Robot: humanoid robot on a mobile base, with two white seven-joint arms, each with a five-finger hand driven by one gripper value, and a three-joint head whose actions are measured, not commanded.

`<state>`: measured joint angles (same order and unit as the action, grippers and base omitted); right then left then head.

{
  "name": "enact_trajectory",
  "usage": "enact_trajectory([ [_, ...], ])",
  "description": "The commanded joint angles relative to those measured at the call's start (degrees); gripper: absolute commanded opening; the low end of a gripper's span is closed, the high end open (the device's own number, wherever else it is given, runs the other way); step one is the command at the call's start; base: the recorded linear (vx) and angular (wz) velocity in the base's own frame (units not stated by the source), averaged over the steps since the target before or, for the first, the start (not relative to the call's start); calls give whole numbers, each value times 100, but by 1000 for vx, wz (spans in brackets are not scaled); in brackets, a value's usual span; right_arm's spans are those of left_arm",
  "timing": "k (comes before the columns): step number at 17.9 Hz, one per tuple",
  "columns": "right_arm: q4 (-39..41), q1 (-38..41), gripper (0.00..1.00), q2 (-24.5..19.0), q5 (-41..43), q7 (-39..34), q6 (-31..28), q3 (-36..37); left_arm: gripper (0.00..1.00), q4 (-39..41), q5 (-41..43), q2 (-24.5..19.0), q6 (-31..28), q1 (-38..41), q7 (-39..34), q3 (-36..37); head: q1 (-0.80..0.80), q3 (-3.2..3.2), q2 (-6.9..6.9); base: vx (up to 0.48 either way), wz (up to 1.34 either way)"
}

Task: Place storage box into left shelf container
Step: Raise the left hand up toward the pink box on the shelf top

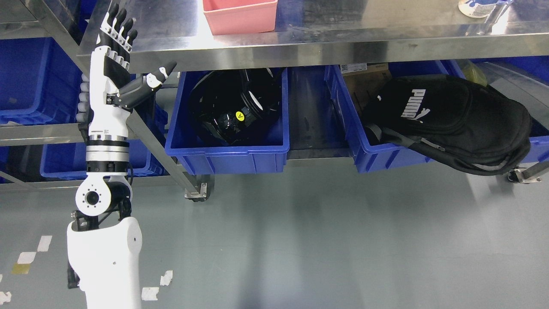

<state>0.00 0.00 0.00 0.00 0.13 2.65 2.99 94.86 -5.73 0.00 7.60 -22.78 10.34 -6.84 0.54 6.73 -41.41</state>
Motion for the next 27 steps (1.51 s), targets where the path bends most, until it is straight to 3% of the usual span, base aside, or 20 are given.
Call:
enact_trajectory([
  [1,100,-18,100,100,123,-4,16,0,100,33,19,-100,-13,-59,3,-142,0,0,0,0,0],
  [5,100,-18,100,100,123,5,16,0,100,24,19,-209,-4,-409,151,-177,0,0,0,0,0],
  [10,100,-18,100,100,123,-4,16,0,99,-423,72,-1904,-609,-1578,2302,-125,0,0,0,0,0],
  [13,100,-26,100,100,123,-4,25,0,98,-880,308,-2722,-672,-2141,2701,173,0,0,0,0,0],
  [16,100,-17,100,100,123,5,16,0,98,-1048,432,-3356,-672,-2545,3104,1129,0,0,0,0,0],
  [18,100,-17,100,100,123,-4,16,9,96,-1258,624,-3454,-689,-3010,3386,1972,0,0,0,0,0],
  [20,100,-18,100,100,123,5,16,0,95,-1854,1133,-3306,-690,-3712,3431,2799,0,0,0,0,0],
  [23,100,-17,100,100,123,5,16,0,95,-2418,1197,-3094,-690,-4303,3825,3661,0,0,1,0,0],
  [27,100,-26,100,100,123,4,16,0,96,-2979,1415,-2612,-681,-4314,3888,3875,0,0,1,0,0],
])
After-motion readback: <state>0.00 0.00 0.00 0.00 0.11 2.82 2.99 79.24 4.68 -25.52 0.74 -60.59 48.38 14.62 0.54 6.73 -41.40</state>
